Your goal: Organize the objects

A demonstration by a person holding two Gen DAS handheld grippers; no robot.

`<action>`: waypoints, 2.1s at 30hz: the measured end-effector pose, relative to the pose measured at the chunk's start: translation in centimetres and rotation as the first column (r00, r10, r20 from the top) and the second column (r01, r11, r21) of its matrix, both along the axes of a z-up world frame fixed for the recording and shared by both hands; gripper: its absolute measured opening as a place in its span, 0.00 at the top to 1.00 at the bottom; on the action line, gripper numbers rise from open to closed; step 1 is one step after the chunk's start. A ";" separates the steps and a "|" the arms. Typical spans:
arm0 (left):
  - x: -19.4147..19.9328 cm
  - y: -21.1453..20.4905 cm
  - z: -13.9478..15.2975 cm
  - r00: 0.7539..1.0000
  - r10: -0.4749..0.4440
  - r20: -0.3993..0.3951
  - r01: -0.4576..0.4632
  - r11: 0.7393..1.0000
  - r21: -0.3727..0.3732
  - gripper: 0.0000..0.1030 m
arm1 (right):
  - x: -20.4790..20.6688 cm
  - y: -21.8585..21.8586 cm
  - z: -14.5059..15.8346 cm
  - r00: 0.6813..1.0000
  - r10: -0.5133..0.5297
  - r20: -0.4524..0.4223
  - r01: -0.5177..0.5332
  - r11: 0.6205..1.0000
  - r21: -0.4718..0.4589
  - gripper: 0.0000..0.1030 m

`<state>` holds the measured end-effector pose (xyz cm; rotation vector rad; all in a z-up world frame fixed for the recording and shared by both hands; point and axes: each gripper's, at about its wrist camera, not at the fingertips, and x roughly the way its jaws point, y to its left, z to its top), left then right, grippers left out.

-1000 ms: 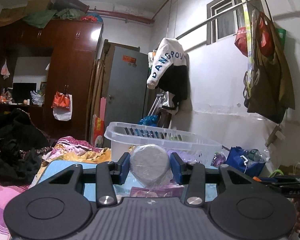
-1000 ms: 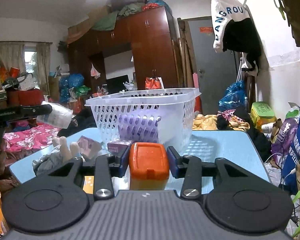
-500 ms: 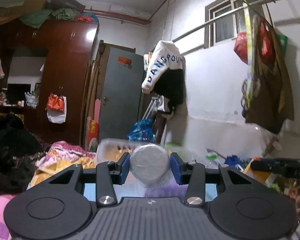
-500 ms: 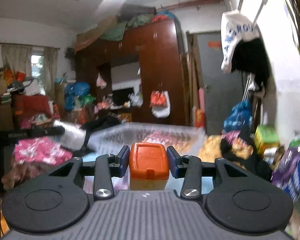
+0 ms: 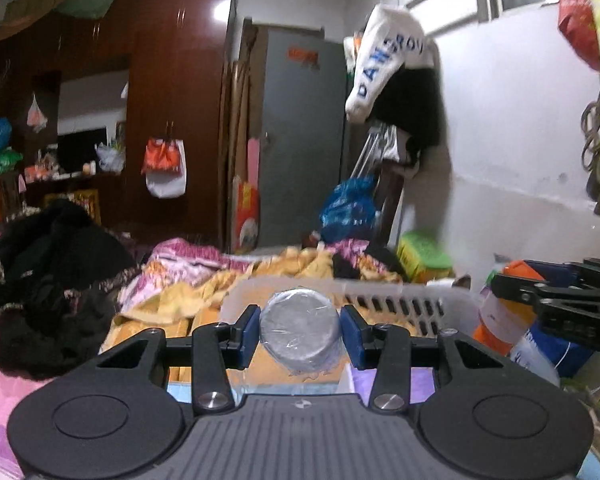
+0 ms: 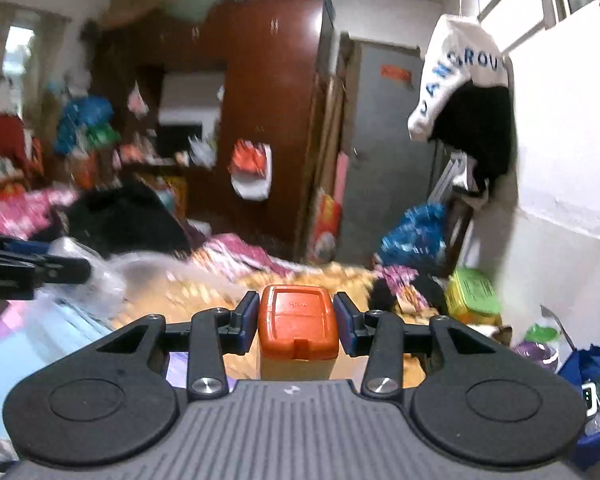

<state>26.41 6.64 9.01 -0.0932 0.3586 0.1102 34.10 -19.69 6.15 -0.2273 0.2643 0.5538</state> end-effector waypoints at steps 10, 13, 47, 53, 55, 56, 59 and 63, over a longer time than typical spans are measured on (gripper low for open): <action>-1.8 0.8 -1.8 0.998 -0.054 0.035 0.054 0.998 -0.011 0.19 | -2.2 -2.7 0.1 1.000 0.026 0.001 -0.026 0.994 0.110 0.00; -5.1 0.8 -2.0 0.993 -0.088 0.076 0.090 0.996 -0.019 0.19 | -5.4 -6.4 0.6 0.997 0.084 0.002 -0.082 0.971 0.225 0.00; -21.8 -6.2 -16.3 0.949 -0.308 0.064 0.307 0.951 0.025 0.22 | -17.1 -10.1 -14.7 0.873 0.479 -0.093 -0.456 0.869 0.192 0.37; -21.2 -5.6 -16.6 0.943 -0.322 0.085 0.322 0.947 0.011 0.32 | -17.3 -10.0 -14.8 0.861 0.502 -0.078 -0.482 0.856 0.185 0.39; -21.2 -5.9 -16.6 0.947 -0.309 0.087 0.307 0.951 0.034 0.37 | -17.4 -9.9 -14.8 0.866 0.495 -0.073 -0.479 0.861 0.169 0.42; -21.3 -5.9 -16.6 0.947 -0.308 0.090 0.306 0.951 0.036 0.39 | -17.4 -10.0 -14.8 0.867 0.492 -0.074 -0.476 0.864 0.166 0.46; -21.5 -6.2 -16.5 0.948 -0.304 0.093 0.299 0.952 0.059 0.44 | -17.7 -10.3 -14.8 0.873 0.482 -0.073 -0.467 0.870 0.156 0.53; -21.8 -6.3 -16.4 0.945 -0.309 0.105 0.302 0.950 0.075 0.48 | -18.0 -10.7 -14.7 0.878 0.474 -0.067 -0.461 0.874 0.155 0.58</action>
